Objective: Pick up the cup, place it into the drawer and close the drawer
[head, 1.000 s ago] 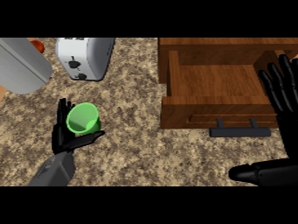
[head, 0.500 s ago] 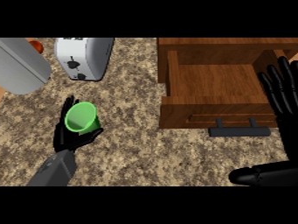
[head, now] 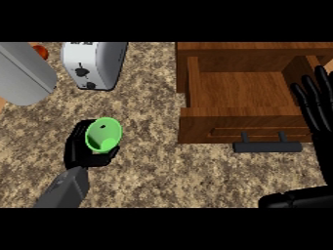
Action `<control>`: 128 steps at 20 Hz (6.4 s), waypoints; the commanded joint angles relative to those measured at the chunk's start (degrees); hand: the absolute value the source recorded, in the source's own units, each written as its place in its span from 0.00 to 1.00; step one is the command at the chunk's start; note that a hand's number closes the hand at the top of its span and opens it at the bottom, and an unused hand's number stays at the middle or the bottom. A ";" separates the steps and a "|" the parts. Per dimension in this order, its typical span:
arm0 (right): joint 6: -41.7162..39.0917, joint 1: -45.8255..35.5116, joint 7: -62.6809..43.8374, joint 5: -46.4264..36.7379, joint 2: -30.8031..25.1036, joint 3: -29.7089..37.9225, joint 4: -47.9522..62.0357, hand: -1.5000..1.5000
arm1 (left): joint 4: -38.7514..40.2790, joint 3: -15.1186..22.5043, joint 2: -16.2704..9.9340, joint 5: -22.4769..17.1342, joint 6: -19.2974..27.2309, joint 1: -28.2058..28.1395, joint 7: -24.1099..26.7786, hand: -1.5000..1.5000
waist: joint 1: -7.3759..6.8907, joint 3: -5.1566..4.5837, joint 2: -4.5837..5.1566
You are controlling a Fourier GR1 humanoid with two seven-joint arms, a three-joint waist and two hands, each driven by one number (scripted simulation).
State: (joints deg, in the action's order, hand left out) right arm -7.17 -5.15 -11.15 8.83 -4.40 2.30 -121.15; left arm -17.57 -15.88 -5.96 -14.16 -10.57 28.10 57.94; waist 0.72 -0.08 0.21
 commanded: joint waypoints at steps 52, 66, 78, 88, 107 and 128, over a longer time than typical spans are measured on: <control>-1.54 1.09 2.36 1.58 -0.75 3.13 3.30 0.00 | -46.22 17.56 5.94 2.22 23.12 26.94 -49.94 1.00 | 0.24 0.10 -0.07; -3.61 -0.20 1.04 4.61 -3.35 5.42 2.22 0.00 | -25.66 27.72 5.96 -6.72 34.11 39.75 -43.65 1.00 | 1.96 0.12 0.15; -2.59 1.23 5.89 -1.36 0.66 -0.30 4.92 0.00 | -9.61 36.30 5.96 -16.15 32.72 43.60 -35.99 1.00 | 3.08 0.14 0.65; -2.52 -3.82 4.36 0.21 -0.23 0.66 6.73 0.00 | -4.73 46.59 5.96 -18.66 37.25 48.44 -39.06 1.00 | 5.41 0.20 1.30; -6.45 -1.43 1.70 10.04 -1.57 3.21 3.70 0.00 | -10.49 44.81 5.96 -31.02 35.15 49.58 -30.92 0.00 | 3.39 0.12 0.53; -15.55 5.86 5.13 -7.00 -11.06 0.04 2.23 1.00 | -51.53 40.91 -12.30 -32.15 37.54 15.10 -39.81 0.00 | -2.51 0.09 -0.81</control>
State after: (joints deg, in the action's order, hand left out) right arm -22.11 -1.20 -8.11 6.03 -15.38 3.49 -119.82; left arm -59.16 24.89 -14.68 -46.41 25.76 51.59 19.73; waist -1.78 -0.03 -0.67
